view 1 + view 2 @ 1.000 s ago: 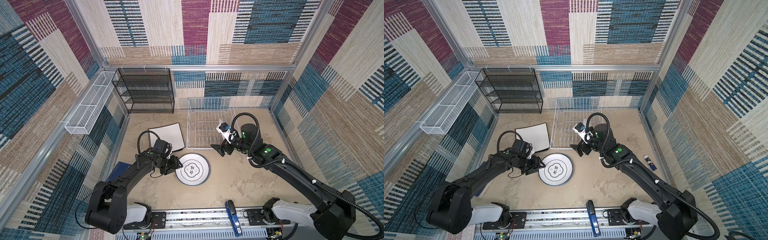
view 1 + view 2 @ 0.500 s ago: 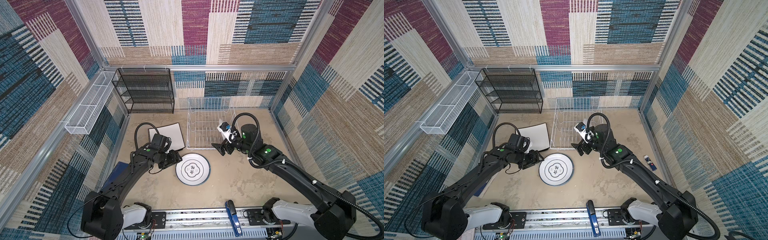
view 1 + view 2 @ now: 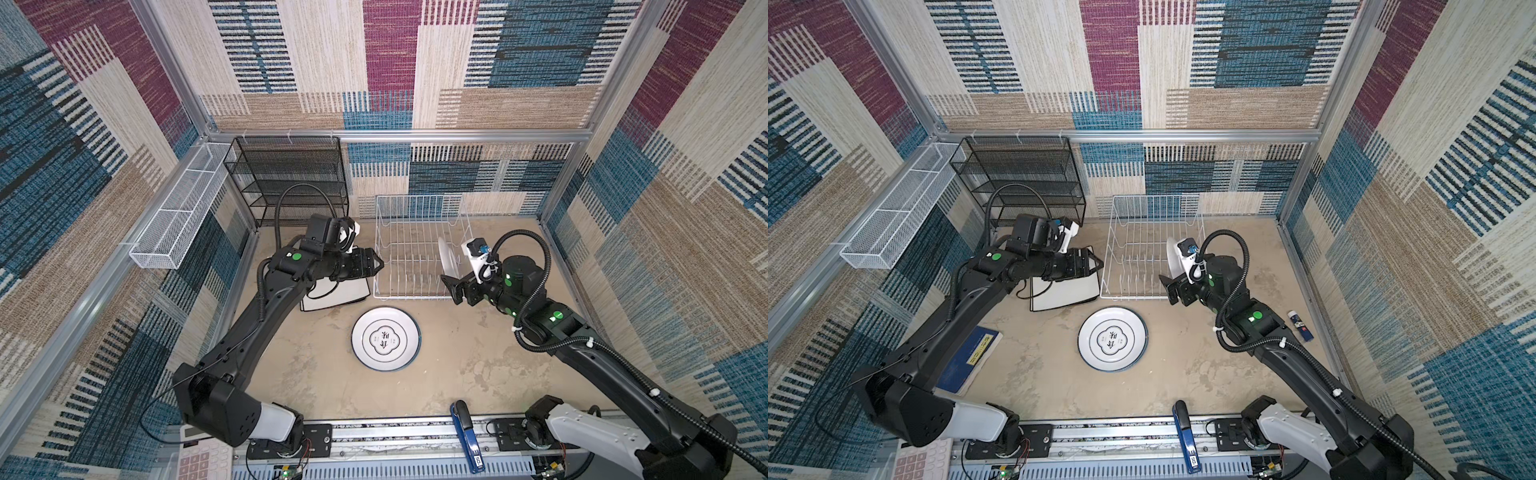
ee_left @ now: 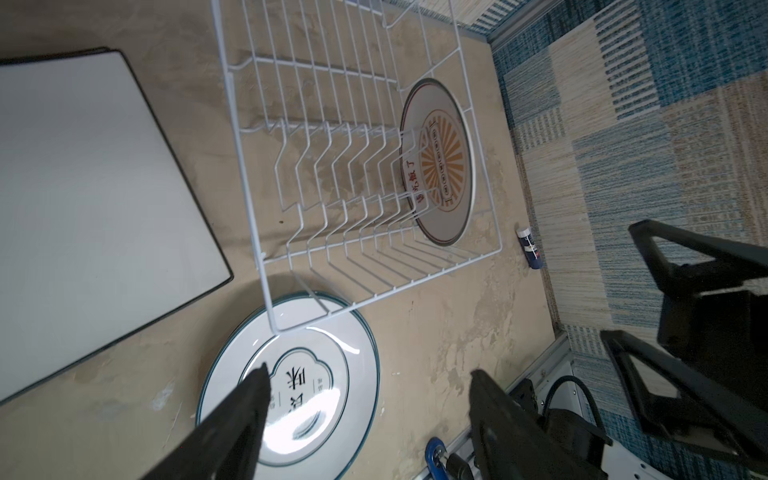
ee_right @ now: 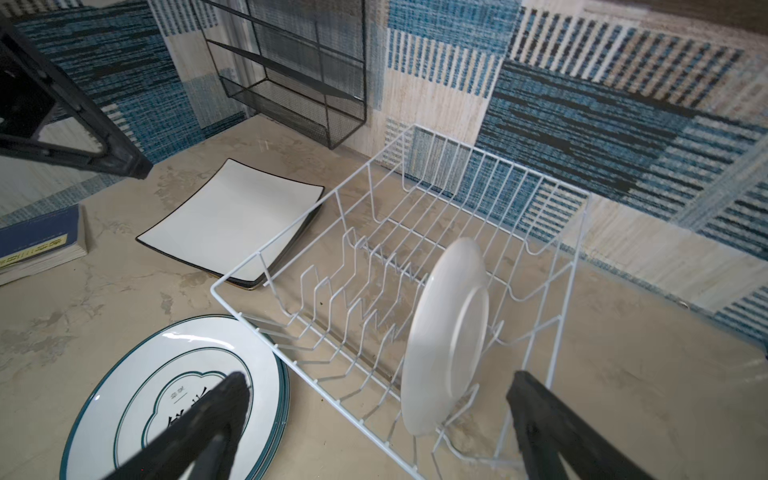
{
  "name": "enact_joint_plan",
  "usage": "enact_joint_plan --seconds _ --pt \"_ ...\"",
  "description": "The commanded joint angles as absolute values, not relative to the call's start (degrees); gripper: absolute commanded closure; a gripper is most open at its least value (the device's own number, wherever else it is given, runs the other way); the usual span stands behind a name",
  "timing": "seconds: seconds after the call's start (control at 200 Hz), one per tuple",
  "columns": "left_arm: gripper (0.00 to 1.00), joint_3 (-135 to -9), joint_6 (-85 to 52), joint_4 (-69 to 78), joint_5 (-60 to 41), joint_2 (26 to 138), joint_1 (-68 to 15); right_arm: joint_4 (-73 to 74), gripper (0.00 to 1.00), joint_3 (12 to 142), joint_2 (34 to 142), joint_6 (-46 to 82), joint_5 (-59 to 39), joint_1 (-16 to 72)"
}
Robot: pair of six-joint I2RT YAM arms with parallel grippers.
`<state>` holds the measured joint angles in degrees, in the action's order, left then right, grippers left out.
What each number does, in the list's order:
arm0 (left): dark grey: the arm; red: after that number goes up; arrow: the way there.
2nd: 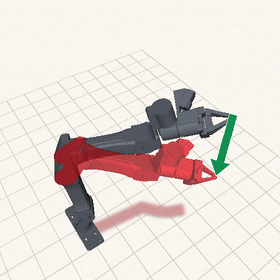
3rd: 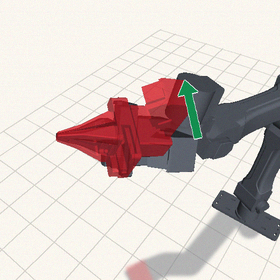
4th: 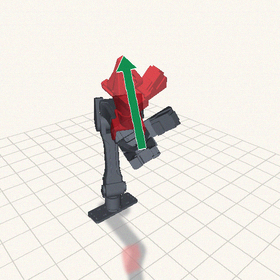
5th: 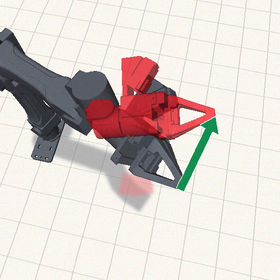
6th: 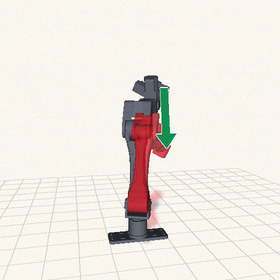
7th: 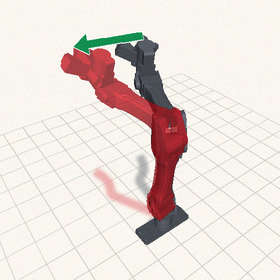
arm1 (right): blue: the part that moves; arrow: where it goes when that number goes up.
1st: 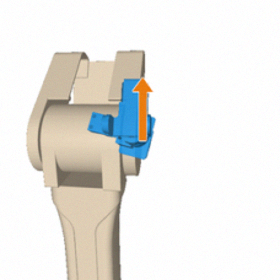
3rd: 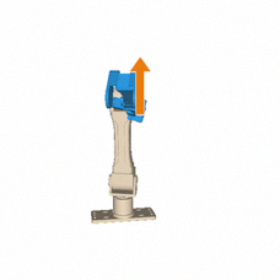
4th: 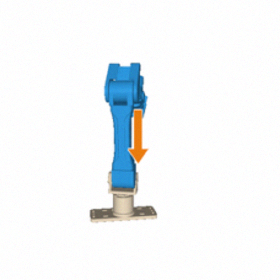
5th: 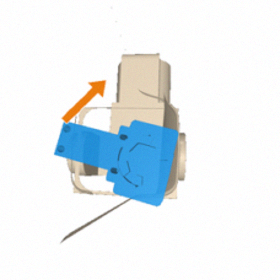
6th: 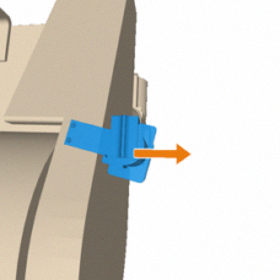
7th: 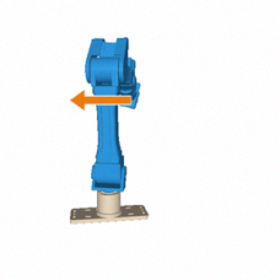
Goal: Unload the plates from the dish rack
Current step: 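Reach the left gripper into the rack and grasp the last white plate's rim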
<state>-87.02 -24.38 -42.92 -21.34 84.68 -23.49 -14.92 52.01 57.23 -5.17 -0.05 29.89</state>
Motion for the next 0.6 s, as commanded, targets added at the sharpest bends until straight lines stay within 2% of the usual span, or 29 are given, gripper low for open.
enact_joint_plan --seconds 0.0,0.366,0.596 --pt "0.21 -92.93 -21.14 -43.36 -21.63 89.76 -25.95 -14.74 0.01 50.06 54.8 1.26 0.2 28.14" --pt "0.19 -107.94 -23.92 -37.61 -28.22 109.36 -32.78 -16.04 0.01 43.23 48.78 8.29 -11.04 15.73" --pt "0.19 -116.23 -24.39 -37.57 -29.8 118.22 -35.1 -15.03 0.01 41.32 47.27 10.18 -12.25 12.47"
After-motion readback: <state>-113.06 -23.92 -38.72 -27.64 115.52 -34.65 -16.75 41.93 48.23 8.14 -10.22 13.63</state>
